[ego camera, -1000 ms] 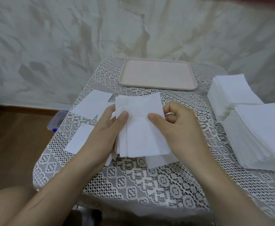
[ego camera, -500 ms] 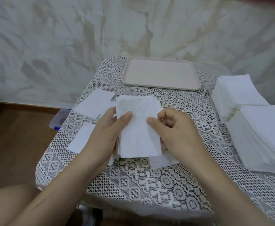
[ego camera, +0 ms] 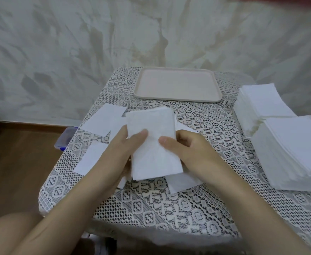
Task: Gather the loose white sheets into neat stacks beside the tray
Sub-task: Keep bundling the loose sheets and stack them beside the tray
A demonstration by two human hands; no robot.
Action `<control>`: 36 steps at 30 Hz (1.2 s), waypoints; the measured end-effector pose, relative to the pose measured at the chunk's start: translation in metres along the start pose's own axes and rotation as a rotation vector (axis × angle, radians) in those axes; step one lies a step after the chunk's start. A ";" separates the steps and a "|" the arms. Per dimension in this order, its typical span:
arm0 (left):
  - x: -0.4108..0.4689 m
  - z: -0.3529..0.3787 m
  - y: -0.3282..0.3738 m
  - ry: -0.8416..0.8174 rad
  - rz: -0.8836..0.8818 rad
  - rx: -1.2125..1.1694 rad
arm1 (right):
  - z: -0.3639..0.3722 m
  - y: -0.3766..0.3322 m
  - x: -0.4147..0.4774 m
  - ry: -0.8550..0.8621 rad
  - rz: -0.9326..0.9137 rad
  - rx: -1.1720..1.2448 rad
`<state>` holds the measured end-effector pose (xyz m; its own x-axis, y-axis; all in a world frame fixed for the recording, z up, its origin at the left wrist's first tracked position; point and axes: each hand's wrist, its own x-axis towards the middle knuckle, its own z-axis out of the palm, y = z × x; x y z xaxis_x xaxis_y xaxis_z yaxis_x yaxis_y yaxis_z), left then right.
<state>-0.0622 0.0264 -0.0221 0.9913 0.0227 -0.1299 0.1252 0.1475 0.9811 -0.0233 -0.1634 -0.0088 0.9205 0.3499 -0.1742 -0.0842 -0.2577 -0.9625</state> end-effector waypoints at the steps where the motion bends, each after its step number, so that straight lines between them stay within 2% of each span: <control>1: 0.001 -0.002 -0.001 0.003 0.005 0.046 | 0.001 0.001 0.002 0.008 0.009 0.000; 6: 0.006 -0.011 0.004 0.115 0.016 0.115 | 0.004 0.006 0.008 -0.016 -0.034 -0.059; 9: 0.010 -0.021 0.009 0.205 -0.025 0.124 | -0.001 0.009 0.010 0.032 -0.097 -0.147; 13: 0.013 -0.046 0.019 0.281 -0.067 0.108 | -0.009 0.011 0.017 0.136 -0.192 -0.378; 16: 0.014 -0.068 0.025 0.342 -0.076 0.071 | -0.003 -0.001 0.029 0.123 -0.260 -0.521; 22: 0.011 -0.096 0.022 0.363 -0.055 0.025 | 0.041 -0.019 0.089 0.066 -0.420 -0.695; 30: 0.013 -0.119 0.010 0.402 -0.007 0.033 | 0.075 -0.025 0.152 0.001 -0.378 -0.816; 36: 0.015 -0.125 0.009 0.401 0.003 0.025 | 0.084 -0.024 0.171 -0.026 -0.402 -0.815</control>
<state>-0.0517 0.1520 -0.0331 0.8973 0.4082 -0.1679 0.1283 0.1226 0.9841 0.1040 -0.0221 -0.0324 0.8124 0.5687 0.1286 0.5463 -0.6655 -0.5085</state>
